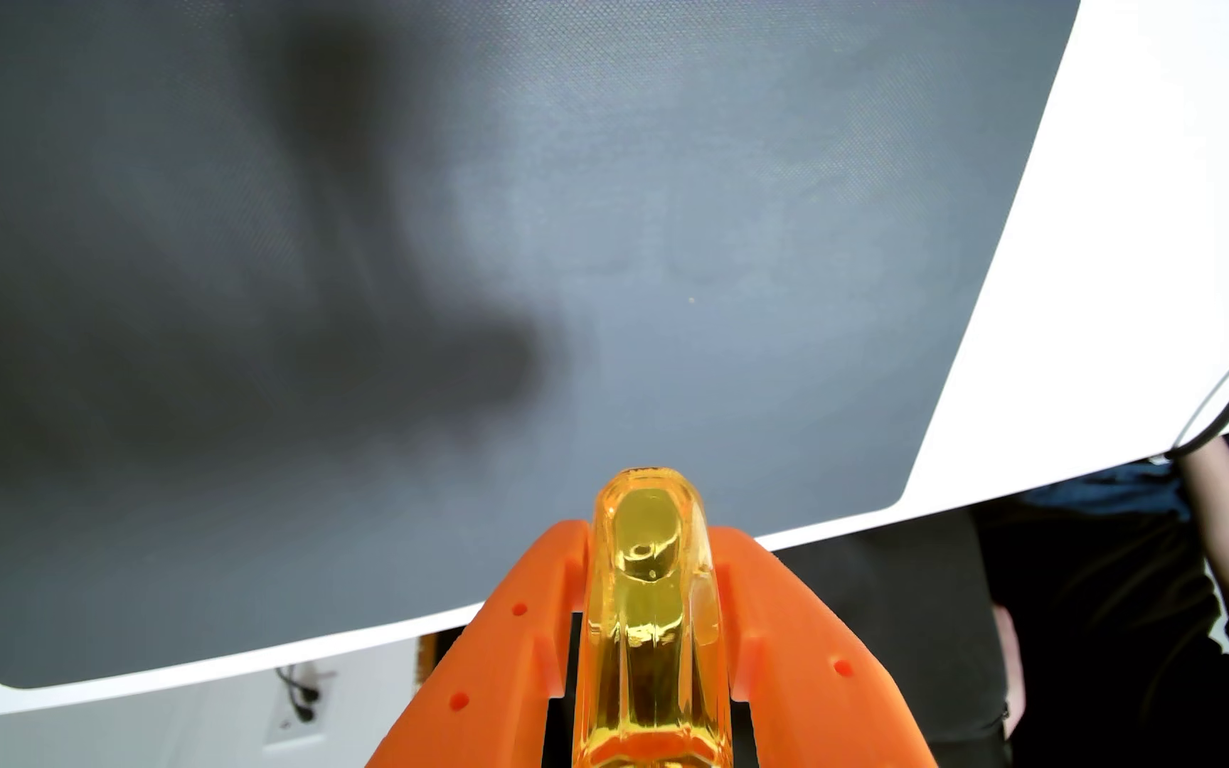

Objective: Grab the eyedrops

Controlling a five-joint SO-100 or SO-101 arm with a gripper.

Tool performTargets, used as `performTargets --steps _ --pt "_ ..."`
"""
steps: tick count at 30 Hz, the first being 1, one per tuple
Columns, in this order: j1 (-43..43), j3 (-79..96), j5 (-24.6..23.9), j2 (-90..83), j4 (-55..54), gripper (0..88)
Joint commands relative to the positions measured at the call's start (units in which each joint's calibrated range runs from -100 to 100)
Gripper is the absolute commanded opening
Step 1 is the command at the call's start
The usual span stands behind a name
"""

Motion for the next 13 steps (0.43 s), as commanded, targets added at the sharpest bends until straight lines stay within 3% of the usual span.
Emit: performTargets --steps 1,13 --pt "-0.1 -0.2 -0.1 -3.1 -0.5 0.6" --pt "0.0 -0.2 -0.2 -3.1 -0.5 0.6"
